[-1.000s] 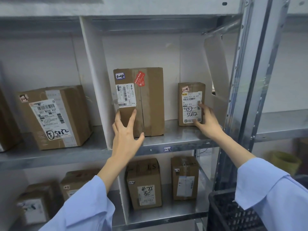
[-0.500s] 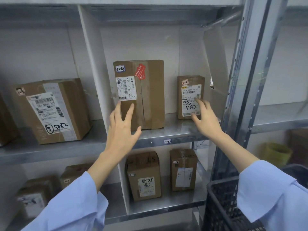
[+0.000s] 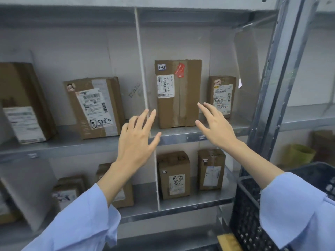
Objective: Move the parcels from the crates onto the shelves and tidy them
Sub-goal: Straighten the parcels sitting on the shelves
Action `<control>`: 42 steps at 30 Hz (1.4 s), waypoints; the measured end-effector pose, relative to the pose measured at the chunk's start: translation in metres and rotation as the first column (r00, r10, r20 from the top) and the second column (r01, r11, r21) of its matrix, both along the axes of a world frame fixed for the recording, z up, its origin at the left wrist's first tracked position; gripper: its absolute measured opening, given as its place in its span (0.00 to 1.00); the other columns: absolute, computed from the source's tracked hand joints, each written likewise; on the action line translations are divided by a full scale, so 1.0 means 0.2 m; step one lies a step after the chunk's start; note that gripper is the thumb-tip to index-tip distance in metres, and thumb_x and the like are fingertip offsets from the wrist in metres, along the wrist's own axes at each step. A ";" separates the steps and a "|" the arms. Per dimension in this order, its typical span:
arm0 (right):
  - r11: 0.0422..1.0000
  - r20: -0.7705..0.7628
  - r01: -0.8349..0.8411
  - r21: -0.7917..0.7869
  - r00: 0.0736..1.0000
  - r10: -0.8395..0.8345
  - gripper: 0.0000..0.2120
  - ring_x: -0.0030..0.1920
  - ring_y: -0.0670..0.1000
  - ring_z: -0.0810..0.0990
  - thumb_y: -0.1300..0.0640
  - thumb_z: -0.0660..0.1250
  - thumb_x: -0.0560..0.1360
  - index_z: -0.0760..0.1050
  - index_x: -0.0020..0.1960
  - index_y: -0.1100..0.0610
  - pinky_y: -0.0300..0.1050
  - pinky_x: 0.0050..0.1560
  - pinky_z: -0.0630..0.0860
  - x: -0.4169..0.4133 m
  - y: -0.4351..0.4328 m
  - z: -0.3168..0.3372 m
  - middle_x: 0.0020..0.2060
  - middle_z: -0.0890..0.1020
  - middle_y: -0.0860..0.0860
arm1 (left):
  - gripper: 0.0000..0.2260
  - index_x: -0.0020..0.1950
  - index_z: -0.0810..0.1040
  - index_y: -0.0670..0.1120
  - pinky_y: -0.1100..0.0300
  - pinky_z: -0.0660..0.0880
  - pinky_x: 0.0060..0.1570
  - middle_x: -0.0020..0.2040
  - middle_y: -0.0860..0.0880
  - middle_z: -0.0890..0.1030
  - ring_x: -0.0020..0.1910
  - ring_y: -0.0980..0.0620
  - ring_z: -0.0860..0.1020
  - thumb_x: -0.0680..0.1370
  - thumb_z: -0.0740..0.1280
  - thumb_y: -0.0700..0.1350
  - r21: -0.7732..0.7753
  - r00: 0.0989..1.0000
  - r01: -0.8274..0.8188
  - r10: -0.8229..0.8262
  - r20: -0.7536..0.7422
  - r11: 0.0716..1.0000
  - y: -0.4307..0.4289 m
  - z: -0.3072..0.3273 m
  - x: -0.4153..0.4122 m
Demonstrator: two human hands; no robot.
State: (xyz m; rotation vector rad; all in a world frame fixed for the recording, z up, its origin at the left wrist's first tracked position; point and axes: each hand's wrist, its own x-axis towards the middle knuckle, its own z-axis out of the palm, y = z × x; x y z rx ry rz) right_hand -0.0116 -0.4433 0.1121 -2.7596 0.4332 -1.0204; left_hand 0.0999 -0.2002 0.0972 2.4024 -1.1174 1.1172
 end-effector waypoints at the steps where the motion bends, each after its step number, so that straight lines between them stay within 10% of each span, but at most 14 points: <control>1: 1.000 0.009 -0.008 0.001 1.000 0.008 0.28 0.76 0.53 0.59 0.45 0.57 0.82 0.54 0.80 0.47 0.53 0.68 0.67 0.01 0.08 0.00 0.78 0.58 0.49 | 0.29 0.78 0.61 0.49 0.50 0.68 0.62 0.75 0.47 0.67 0.67 0.45 0.68 0.79 0.52 0.60 0.003 1.000 -0.011 0.011 -0.004 1.000 0.08 0.00 0.01; 15: 0.984 0.043 -0.175 -0.019 0.983 0.176 0.31 0.73 0.53 0.63 0.48 0.61 0.81 0.51 0.80 0.48 0.51 0.62 0.72 0.36 0.99 0.01 0.78 0.59 0.48 | 0.31 0.79 0.58 0.52 0.47 0.67 0.63 0.76 0.45 0.65 0.69 0.41 0.68 0.78 0.54 0.62 -0.007 0.980 -0.186 0.184 -0.075 0.983 0.93 0.02 0.40; 42: 0.965 0.066 -0.256 0.061 0.966 0.252 0.54 0.59 0.61 0.78 0.54 0.74 0.72 0.35 0.79 0.42 0.54 0.47 0.77 0.93 0.96 -0.04 0.70 0.72 0.55 | 0.42 0.80 0.51 0.52 0.45 0.69 0.59 0.72 0.44 0.70 0.67 0.40 0.70 0.73 0.71 0.57 -0.079 0.965 -0.201 0.184 -0.190 0.976 0.84 -0.01 0.90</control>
